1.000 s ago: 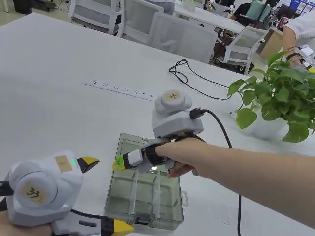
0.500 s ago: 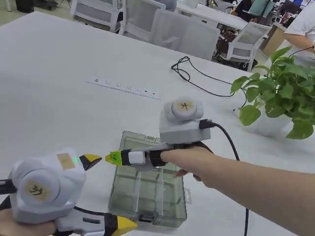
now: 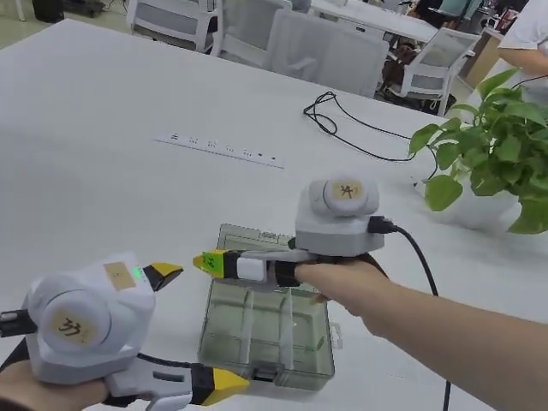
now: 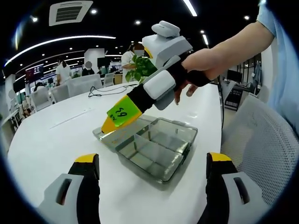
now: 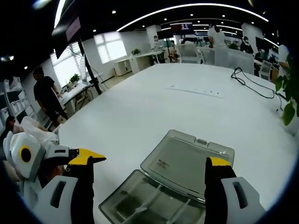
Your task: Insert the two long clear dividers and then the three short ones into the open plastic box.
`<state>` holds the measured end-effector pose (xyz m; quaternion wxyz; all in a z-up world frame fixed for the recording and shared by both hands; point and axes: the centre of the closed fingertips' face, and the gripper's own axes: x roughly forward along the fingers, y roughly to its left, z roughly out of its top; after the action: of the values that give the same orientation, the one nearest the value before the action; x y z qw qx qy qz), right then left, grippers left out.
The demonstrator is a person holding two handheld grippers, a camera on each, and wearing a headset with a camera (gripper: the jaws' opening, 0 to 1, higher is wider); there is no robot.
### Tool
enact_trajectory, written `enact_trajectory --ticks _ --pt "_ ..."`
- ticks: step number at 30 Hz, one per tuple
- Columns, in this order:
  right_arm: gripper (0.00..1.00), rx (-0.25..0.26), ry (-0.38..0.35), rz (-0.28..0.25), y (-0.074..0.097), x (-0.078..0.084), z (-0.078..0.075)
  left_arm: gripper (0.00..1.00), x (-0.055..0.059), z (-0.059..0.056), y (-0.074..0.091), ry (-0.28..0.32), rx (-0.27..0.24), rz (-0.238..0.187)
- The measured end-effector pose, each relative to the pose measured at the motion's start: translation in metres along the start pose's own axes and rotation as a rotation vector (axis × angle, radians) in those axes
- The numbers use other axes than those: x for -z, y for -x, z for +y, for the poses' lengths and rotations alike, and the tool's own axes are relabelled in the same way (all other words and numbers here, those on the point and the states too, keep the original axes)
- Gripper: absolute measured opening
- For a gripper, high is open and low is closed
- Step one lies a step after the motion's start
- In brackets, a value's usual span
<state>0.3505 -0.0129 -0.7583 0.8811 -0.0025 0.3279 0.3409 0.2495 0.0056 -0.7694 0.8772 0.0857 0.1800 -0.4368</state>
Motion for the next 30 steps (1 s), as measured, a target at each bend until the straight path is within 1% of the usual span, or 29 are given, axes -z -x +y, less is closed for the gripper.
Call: enact_trajectory --ticks 1,3,4,6,9,10,11,12,14,17,19,21,22,23,26,30 --pt "1.0 -0.001 -0.001 -0.014 0.003 -0.001 -0.001 0.97 0.0 0.0 0.0 -0.001 -0.001 0.001" --pt "1.0 0.003 0.002 -0.02 0.009 -0.001 -0.006 0.97 0.0 0.0 0.0 0.0 -0.001 0.001" --pt "1.0 0.001 0.009 -0.035 0.013 -0.002 -0.008 0.97 0.0 0.0 0.0 -0.001 -0.002 0.001" --pt "0.99 0.007 0.015 -0.045 0.02 -0.001 -0.014 0.97 0.001 0.0 0.0 0.0 0.0 0.002" --pt "0.98 0.0 0.005 -0.066 0.028 0.002 -0.02 0.97 0.0 -0.001 0.0 0.001 0.0 0.0" --pt "0.98 -0.006 0.006 -0.09 0.03 0.0 -0.02 0.97 0.0 0.0 0.0 0.002 0.0 0.0" --pt "0.98 0.004 0.004 -0.088 0.033 0.004 -0.024 0.97 0.0 0.0 0.0 0.005 -0.001 0.0" --pt "0.98 -0.002 0.001 -0.095 0.035 0.005 -0.025 0.97 0.001 0.0 0.0 0.005 -0.002 0.0" --pt "0.99 0.001 -0.011 -0.099 0.039 0.009 -0.029 0.97 0.001 0.0 0.0 0.009 -0.003 0.002" --pt "1.0 -0.008 -0.002 -0.118 0.049 0.014 -0.033 0.97 0.001 0.001 0.0 0.012 -0.006 0.004" --pt "1.0 -0.001 0.001 -0.111 0.054 0.018 -0.038 0.97 0.002 0.001 -0.001 0.015 -0.005 0.005" --pt "1.0 0.008 0.001 -0.119 0.063 0.022 -0.044 0.97 0.003 0.0 -0.001 0.017 -0.003 0.009" --pt "1.0 0.001 -0.003 -0.129 0.066 0.023 -0.045 0.97 0.003 0.0 -0.001 0.015 -0.002 0.011" --pt "1.0 0.009 -0.008 -0.121 0.068 0.026 -0.049 0.97 0.004 0.0 -0.002 0.015 -0.001 0.012" --pt "1.0 0.015 -0.018 -0.138 0.08 0.032 -0.056 0.97 0.004 -0.001 -0.002 0.015 0.0 0.014" --pt "1.0 0.03 -0.017 -0.141 0.093 0.039 -0.064 0.97 0.004 0.0 -0.002 0.029 -0.001 0.009"
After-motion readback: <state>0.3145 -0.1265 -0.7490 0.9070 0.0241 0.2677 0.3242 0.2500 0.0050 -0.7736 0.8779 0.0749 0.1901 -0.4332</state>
